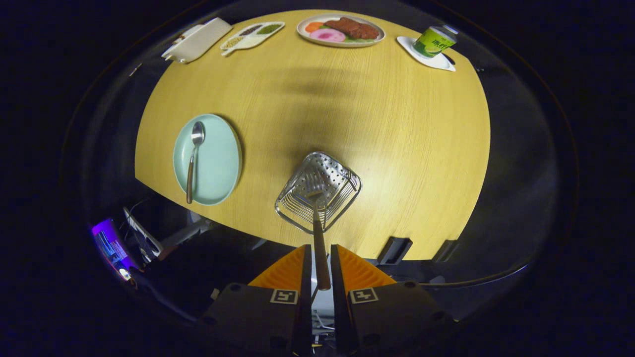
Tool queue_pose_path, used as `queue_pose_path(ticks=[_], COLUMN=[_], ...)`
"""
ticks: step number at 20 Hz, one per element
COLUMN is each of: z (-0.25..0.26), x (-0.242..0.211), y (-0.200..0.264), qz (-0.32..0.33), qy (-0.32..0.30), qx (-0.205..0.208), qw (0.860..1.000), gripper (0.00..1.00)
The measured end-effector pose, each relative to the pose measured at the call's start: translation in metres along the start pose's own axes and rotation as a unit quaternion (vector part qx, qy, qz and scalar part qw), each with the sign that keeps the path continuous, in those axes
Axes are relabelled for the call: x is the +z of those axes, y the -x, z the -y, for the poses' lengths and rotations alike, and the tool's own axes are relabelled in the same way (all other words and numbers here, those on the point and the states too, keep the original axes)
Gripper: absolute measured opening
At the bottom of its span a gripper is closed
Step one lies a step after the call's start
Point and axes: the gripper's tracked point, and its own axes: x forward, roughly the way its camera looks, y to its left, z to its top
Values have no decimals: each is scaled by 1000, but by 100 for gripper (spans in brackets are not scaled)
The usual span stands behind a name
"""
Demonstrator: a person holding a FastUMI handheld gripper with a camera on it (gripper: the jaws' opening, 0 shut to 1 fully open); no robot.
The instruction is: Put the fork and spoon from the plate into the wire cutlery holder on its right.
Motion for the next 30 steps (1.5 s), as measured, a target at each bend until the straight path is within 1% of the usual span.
queue_pose_path(ticks=[3, 6, 9, 12, 17, 18, 20, 21, 22, 24, 26, 28, 29, 30], z=[-30, -89, -154, -218, -265, -268, -272, -271, -273, -276, -276, -274, -277, -275], x=[11, 20, 27, 35, 59, 62, 68, 72, 74, 77, 81, 83, 88, 88], y=[20, 29, 10, -25, -91, -103, -122, -131, -139, -151, -164, -169, -169, -172], qz=[93, 165, 204, 211, 204, 200, 195, 191, 186, 174, 163, 160, 165, 159], qy=[-4, 3, 22, 7, -6, -7, -13, -16, -19, -25, -21, -23, -24, -23], qx=[14, 44, 74, 116, 105, 98, 83, 75, 70, 63, 44, 33, 41, 40], qw=[996, 985, 976, 971, 973, 975, 977, 979, 980, 982, 985, 986, 985, 986], gripper=[23, 23, 23, 25, 25, 25, 29, 29, 32, 33, 35, 35, 35, 27])
